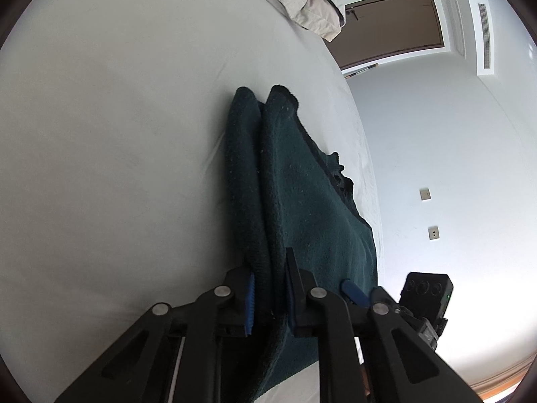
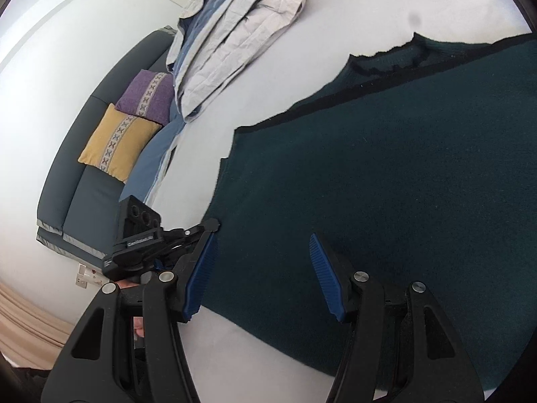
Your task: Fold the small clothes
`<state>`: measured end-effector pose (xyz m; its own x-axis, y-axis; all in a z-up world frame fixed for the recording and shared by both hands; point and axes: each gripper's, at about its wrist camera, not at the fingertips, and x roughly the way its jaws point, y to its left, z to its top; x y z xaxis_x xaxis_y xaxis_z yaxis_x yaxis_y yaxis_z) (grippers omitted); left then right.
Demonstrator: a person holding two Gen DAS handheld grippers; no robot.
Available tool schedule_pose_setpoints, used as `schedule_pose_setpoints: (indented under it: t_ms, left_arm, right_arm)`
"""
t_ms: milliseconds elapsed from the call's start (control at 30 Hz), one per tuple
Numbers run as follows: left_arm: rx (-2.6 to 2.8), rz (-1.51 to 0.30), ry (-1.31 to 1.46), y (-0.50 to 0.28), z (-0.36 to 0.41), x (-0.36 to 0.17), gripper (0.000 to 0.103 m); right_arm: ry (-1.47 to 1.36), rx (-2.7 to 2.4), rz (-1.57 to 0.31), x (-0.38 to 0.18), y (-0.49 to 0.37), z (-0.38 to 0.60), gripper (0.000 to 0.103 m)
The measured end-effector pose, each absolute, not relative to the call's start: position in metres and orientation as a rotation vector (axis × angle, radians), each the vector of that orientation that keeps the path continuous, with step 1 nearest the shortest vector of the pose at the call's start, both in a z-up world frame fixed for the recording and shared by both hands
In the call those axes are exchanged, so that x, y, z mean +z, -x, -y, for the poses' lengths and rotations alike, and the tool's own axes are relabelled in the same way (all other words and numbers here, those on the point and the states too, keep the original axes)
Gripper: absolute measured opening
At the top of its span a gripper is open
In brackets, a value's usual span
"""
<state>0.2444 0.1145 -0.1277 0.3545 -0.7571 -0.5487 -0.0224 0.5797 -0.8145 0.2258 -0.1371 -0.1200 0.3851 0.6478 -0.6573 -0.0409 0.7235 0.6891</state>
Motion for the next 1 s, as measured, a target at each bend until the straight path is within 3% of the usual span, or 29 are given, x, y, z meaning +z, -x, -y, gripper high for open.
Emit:
schedule_pose_setpoints:
  t_ms: [200, 400, 633, 767, 900, 1000]
  left_arm:
    - [-0.616, -1.074, 0.751, -0.246, -0.085, -0.084, 0.014]
    - [-0.715, -1.057, 0.621, -0.249, -0.006, -0.037, 0.014]
    - [-0.830, -1.128, 0.553, -0.247, 0.128, -0.055, 0.014]
    - [-0.850, -1.210, 0.585, -0.238, 0.163, -0.089, 0.018]
    - [-0.855, -1.119, 0.557, -0.221, 0.150, -0.067, 0.038]
    - [-0.870, -1.055, 0.553, -0.210, 0.129, -0.050, 0.038]
  right_arm:
    - [-0.818, 0.522, -1.066, -0.133, -0.235, 0.160, 0.056]
    - [-1.003, 0.504, -0.969, -0.127, -0.234, 0.231, 0.057]
    - [-1.144, 0.409, -0.916, -0.129, -0.244, 0.324, 0.057]
    - [-1.187, 0.373, -0.987, -0.149, -0.249, 0.347, 0.056]
    - [-1.134, 0.398, -1.013, -0.154, -0.256, 0.348, 0.056]
    - [-1.120, 0.395, -1.032, -0.154, -0.266, 0.340, 0.056]
